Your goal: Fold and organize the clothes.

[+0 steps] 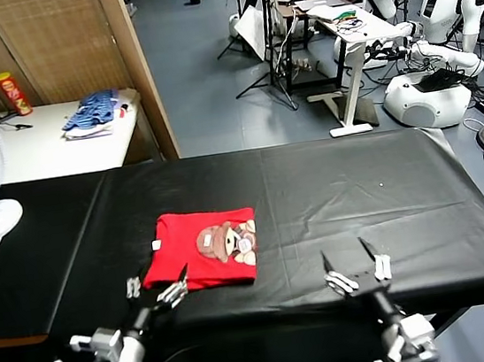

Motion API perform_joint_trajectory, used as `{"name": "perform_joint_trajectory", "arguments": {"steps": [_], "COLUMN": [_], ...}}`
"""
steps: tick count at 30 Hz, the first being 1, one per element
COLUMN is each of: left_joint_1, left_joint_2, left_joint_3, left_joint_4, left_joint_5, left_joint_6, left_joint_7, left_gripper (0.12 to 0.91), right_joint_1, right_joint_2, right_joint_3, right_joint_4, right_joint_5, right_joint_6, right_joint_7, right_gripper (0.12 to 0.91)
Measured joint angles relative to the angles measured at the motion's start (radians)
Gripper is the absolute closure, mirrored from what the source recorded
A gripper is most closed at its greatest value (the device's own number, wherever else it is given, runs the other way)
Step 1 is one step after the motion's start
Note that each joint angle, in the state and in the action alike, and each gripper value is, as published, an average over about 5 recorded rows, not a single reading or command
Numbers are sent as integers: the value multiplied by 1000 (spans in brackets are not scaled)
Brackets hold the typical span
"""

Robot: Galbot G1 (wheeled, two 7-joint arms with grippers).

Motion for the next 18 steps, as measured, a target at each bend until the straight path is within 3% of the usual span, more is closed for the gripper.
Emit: {"name": "perform_joint_trajectory", "arguments": {"steps": [5,12,18], "left_joint_1": [139,296,342], "left_joint_2": [-1,-2,-1], "left_joint_3": [-65,-158,-197], "left_joint_4": [-44,-98,-113], "left_joint_5": [-52,-146,-158], "left_joint_6": [-14,45,76], "left_joint_7": [-27,-76,-84], "left_gripper": [232,232,232], "right_joint_1": [-125,-271,-338], "right_joint_2": [1,7,14], "right_joint_3": [28,9,-12], "right_joint_4": [73,147,162], "right_joint_5": [-2,-2,8], "right_joint_6": [-30,-111,-164], "right_joint_7": [28,95,97], "right_gripper": [227,227,227]}}
